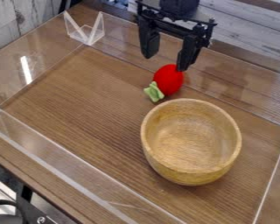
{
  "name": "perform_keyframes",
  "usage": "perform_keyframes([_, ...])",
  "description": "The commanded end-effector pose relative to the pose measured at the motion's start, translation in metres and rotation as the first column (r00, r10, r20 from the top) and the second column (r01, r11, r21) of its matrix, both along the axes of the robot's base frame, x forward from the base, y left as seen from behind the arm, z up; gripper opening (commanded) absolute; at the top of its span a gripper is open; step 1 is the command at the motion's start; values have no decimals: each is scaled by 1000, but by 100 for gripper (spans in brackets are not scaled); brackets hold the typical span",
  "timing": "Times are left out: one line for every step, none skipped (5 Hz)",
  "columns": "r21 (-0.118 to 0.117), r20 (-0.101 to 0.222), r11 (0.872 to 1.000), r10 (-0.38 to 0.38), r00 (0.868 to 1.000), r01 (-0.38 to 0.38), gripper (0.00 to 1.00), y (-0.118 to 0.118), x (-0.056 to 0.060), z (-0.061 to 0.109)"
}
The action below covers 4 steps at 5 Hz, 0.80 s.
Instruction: Move the red object to the right side of the table
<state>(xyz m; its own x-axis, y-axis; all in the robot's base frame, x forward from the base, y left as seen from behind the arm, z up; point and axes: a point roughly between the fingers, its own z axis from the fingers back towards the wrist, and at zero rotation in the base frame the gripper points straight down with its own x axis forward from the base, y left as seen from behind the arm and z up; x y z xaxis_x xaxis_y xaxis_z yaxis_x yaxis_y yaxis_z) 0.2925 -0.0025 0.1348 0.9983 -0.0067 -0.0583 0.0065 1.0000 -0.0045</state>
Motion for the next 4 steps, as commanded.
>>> perform_keyframes([0, -14, 1000, 3, 1000, -3, 100, 0, 4, -14])
perform_keyframes([-1, -27, 1000, 5, 1000, -5, 100, -2, 9, -28])
perform_keyframes([0, -26, 1000, 5, 1000, -5, 0, -2, 10, -30])
perform_keyframes([3, -14, 1000, 1, 1000, -1, 0, -7, 10, -25])
